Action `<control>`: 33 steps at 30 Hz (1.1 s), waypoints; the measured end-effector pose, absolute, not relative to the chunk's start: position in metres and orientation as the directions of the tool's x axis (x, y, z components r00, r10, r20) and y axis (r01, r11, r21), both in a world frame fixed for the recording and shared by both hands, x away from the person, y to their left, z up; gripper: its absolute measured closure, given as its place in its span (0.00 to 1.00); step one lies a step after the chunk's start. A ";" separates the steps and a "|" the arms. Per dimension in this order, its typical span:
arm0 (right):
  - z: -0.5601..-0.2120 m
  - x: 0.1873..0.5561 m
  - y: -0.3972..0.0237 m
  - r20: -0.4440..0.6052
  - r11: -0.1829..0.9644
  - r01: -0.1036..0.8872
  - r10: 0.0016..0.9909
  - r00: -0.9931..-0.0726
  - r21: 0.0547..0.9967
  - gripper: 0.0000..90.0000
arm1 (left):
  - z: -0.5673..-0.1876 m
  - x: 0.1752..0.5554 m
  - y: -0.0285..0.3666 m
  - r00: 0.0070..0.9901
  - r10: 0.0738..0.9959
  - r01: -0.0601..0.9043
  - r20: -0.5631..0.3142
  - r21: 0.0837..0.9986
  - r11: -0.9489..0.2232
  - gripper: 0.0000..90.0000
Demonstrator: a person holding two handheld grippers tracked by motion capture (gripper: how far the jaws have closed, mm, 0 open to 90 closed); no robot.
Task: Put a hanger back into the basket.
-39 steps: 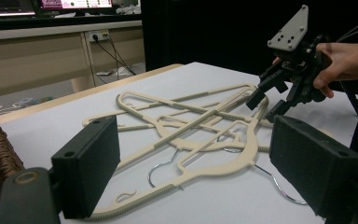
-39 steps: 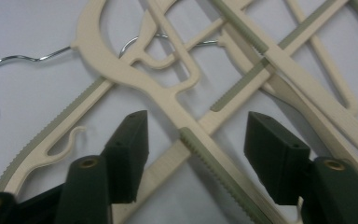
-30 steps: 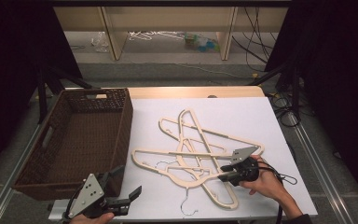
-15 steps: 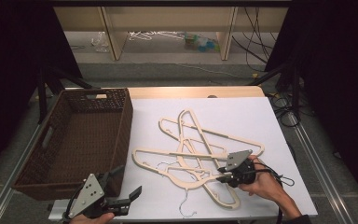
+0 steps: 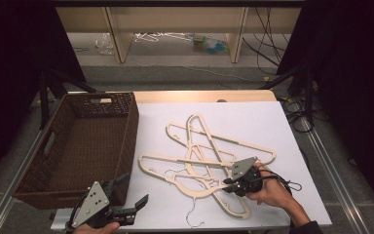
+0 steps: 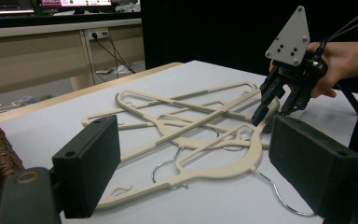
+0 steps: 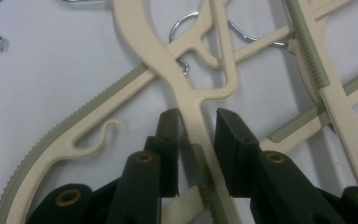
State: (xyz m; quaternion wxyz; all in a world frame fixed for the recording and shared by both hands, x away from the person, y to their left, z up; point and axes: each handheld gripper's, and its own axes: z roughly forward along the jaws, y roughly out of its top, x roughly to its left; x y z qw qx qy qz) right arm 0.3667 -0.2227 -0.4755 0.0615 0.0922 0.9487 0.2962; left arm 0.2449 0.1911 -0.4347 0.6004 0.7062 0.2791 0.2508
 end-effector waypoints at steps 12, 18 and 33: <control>-0.469 0.363 -0.221 -0.098 0.829 0.017 0.086 -0.991 0.558 0.89 | -0.439 0.247 0.175 0.751 0.657 0.092 0.062 0.976 -0.197 0.21; -0.454 0.358 -0.222 -0.068 0.830 0.028 0.079 -0.995 0.558 0.89 | -0.449 0.253 0.147 0.768 0.624 0.105 0.145 0.932 -0.347 0.31; -0.433 0.349 -0.226 -0.040 0.839 0.029 0.060 -0.997 0.544 0.89 | -0.479 0.274 0.089 0.831 0.430 -0.012 0.353 0.784 -0.620 0.29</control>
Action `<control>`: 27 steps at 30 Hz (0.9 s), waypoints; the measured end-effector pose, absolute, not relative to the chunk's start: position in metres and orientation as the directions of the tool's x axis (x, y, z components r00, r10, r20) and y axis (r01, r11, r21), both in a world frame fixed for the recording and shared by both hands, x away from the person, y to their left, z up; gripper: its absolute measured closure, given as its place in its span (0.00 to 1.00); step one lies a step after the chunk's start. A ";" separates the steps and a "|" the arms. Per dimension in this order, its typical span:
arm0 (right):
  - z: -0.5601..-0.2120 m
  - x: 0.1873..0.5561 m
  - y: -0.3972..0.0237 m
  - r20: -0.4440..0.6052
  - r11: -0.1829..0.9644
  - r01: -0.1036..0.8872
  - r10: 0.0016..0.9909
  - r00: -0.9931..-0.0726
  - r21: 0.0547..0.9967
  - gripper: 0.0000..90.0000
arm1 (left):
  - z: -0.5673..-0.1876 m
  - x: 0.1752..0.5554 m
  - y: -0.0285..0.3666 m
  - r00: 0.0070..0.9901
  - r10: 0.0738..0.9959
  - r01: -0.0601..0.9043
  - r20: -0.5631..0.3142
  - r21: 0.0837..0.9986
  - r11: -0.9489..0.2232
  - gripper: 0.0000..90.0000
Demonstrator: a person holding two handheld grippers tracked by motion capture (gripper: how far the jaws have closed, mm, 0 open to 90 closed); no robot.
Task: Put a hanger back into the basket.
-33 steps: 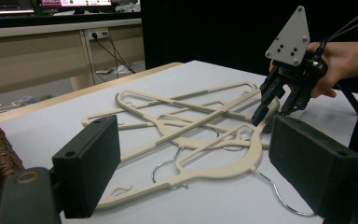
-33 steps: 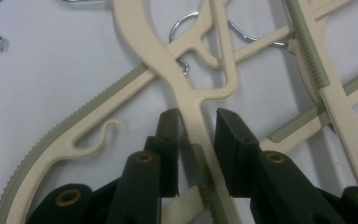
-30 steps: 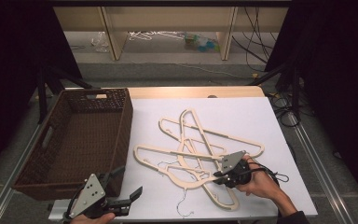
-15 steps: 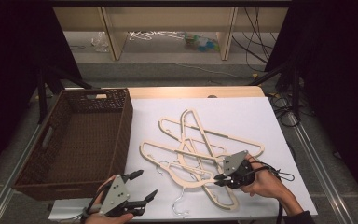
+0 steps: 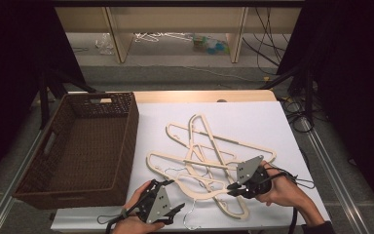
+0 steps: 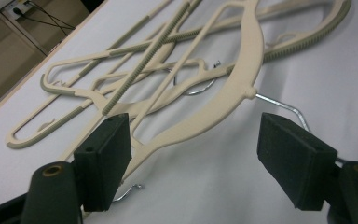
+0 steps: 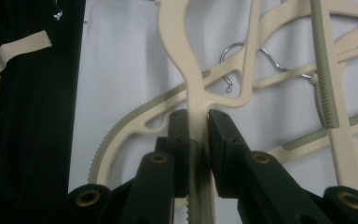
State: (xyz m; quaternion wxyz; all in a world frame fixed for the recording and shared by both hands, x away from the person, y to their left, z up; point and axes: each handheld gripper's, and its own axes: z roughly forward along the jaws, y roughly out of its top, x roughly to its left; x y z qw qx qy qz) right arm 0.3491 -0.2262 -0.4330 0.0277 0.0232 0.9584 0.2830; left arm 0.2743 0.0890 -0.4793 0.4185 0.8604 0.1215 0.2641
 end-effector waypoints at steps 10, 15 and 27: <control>-0.430 0.349 -0.227 -0.032 0.840 0.025 0.051 -0.998 0.542 0.89 | -0.489 0.291 0.073 0.827 0.349 -0.075 0.441 0.702 -0.709 0.40; -0.429 0.349 -0.227 -0.032 0.837 0.024 0.050 -0.998 0.546 0.89 | -0.491 0.293 0.068 0.826 0.299 -0.120 0.477 0.667 -0.735 0.45; -0.430 0.349 -0.227 -0.030 0.832 0.018 0.041 -0.999 0.555 0.89 | -0.491 0.292 0.057 0.838 0.201 -0.194 0.508 0.621 -0.759 0.65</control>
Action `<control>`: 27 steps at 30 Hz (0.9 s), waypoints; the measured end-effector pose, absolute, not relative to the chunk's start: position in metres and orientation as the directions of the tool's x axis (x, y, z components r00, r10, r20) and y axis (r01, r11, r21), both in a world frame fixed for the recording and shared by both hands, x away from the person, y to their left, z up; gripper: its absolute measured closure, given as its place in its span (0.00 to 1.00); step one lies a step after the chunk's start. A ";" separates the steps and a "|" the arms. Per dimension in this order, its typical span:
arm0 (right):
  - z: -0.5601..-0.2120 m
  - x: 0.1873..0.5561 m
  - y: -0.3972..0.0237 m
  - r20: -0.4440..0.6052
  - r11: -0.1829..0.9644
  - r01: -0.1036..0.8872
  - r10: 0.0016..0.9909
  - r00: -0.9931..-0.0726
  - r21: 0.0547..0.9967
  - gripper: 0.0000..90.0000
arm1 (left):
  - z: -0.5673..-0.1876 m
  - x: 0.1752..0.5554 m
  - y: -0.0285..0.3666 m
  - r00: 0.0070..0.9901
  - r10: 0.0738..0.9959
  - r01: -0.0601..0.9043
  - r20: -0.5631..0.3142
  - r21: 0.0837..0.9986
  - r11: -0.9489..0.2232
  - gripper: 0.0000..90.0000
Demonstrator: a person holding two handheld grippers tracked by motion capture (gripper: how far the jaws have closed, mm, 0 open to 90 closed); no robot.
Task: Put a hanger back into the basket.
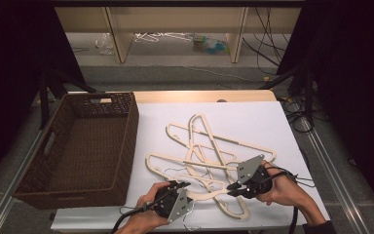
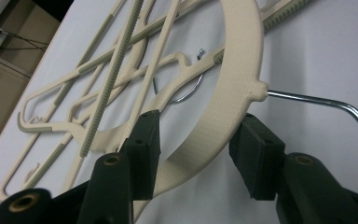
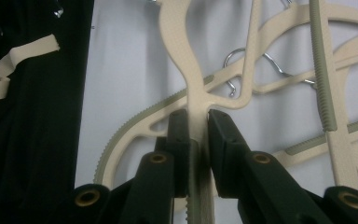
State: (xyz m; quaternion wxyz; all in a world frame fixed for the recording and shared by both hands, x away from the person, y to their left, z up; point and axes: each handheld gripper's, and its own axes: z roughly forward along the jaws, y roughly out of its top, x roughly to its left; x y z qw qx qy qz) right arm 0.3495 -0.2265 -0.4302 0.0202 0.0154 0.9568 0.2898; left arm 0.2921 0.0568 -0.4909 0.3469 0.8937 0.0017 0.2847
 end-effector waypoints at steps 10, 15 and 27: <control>-0.436 0.351 -0.228 -0.017 0.836 0.025 0.041 -0.999 0.548 0.89 | -0.479 0.289 0.054 0.794 0.067 -0.322 0.604 0.511 -0.797 0.78; -0.437 0.353 -0.232 -0.003 0.832 0.046 0.057 -0.998 0.553 0.89 | -0.464 0.291 0.050 0.764 0.031 -0.388 0.645 0.497 -0.776 0.85; -0.402 0.349 -0.248 -0.095 0.719 0.184 0.328 -0.940 0.670 0.49 | -0.430 0.298 0.043 0.709 0.014 -0.431 0.705 0.449 -0.783 0.95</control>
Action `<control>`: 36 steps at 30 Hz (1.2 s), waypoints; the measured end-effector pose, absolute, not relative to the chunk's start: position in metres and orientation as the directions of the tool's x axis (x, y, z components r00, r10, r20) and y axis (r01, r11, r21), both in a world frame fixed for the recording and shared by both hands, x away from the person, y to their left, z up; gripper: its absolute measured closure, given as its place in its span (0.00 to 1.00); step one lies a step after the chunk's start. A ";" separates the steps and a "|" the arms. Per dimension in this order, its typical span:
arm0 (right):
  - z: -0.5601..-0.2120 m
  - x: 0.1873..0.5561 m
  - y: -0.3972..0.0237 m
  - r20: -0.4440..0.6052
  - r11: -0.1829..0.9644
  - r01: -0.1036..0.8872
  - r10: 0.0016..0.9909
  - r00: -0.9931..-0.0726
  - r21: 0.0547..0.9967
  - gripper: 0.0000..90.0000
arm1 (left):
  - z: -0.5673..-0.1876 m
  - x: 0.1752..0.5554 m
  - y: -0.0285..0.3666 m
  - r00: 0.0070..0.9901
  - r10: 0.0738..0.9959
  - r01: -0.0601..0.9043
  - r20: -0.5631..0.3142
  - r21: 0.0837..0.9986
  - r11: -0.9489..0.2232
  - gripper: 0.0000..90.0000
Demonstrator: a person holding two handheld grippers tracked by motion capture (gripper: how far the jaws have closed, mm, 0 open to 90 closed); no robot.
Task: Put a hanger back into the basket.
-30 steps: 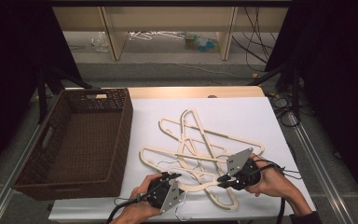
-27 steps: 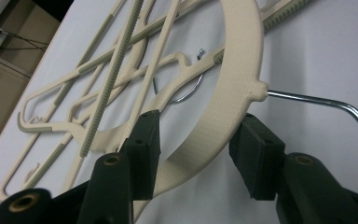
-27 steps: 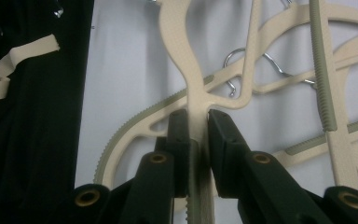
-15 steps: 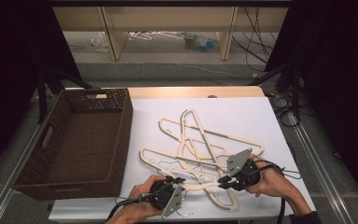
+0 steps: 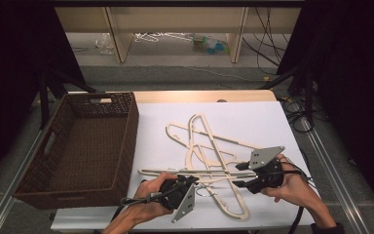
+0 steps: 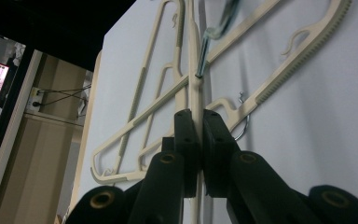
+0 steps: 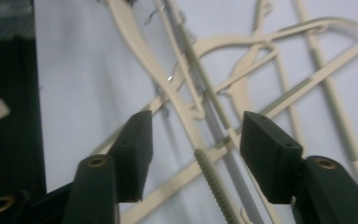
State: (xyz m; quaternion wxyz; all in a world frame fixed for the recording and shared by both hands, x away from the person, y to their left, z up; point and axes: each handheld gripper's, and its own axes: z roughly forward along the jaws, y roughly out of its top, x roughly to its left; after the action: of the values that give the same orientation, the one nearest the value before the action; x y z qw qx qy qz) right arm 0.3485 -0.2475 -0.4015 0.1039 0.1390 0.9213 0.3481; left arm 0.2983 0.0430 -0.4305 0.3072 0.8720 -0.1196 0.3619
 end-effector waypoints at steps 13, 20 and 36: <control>-0.373 0.332 -0.252 -0.106 0.565 0.247 0.519 -0.848 0.787 0.41 | -0.406 0.323 0.056 0.761 0.174 -0.267 0.625 0.546 -0.794 0.95; -0.374 0.324 -0.250 -0.069 0.516 0.270 0.545 -0.836 0.813 0.36 | -0.386 0.334 0.068 0.788 0.339 -0.140 0.515 0.685 -0.715 0.95; -0.409 0.316 -0.238 -0.006 0.515 0.318 0.531 -0.847 0.796 0.33 | -0.322 0.348 0.106 0.832 0.538 0.123 0.139 0.898 -0.423 0.95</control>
State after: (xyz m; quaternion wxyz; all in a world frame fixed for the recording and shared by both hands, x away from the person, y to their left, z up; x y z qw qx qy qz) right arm 0.3160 -0.2381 -0.4094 0.1252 0.2465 0.8614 0.4260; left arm 0.3485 0.1059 -0.3216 0.4975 0.8174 0.2021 0.2083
